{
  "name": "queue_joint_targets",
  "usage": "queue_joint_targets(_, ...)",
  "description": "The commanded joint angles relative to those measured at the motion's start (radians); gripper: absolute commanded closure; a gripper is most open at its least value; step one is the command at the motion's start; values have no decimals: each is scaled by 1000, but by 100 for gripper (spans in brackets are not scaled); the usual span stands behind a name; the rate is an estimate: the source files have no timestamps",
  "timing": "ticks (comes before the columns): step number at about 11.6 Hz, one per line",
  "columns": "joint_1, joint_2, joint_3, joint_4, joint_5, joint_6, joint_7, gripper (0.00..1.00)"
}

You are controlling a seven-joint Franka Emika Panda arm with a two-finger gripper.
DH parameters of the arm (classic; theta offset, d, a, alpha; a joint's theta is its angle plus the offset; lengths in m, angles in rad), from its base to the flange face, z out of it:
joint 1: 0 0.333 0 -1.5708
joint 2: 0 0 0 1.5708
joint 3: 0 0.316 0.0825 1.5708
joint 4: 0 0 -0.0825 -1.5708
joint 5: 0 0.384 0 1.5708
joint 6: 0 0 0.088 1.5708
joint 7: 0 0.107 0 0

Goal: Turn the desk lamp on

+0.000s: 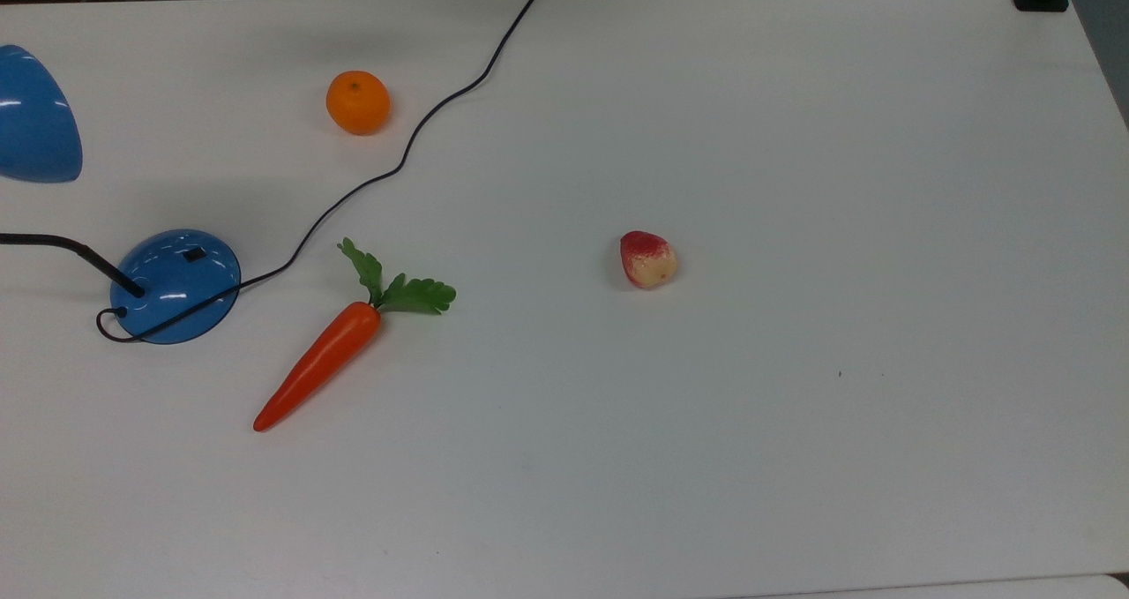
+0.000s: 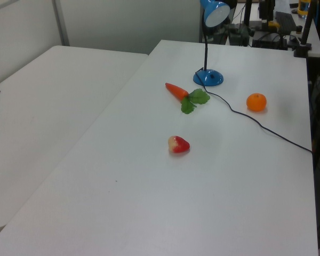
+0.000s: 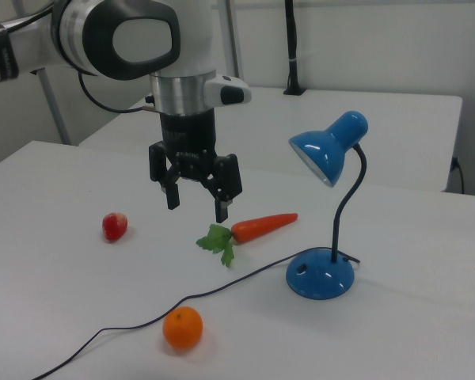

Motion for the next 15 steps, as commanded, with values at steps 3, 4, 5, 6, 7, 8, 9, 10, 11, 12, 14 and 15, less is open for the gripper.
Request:
queue_joint_targets(3,-9,-36,-14,-3,-5,-23,-25,0)
queue_joint_targets(4,-10,-36,-15,-3,0,-23,-25,0)
queue_joint_targets(5,-12,-34,-15,-2,4,-23,-23,0)
queue_joint_targets(6,-18,-34,-15,6,9,-23,-23,0)
queue_joint_targets(7,-19,-31,-14,8,9,-26,-23,0)
queue_joint_targets(8,-18,-31,-14,4,9,-38,-20,0)
queue_joint_targets(9,-19,-33,-14,8,9,-59,-20,0)
queue_joint_targets(10,-21,-33,-15,9,9,-61,-22,0)
queue_joint_targets(11,-21,-31,-15,8,9,-60,-22,0)
queue_joint_targets(12,-21,-28,-14,8,9,-60,-20,0)
queue_joint_targets(14,-18,-20,-14,9,11,-50,-5,0)
queue_joint_targets(15,-21,-20,-14,9,11,-50,-5,0)
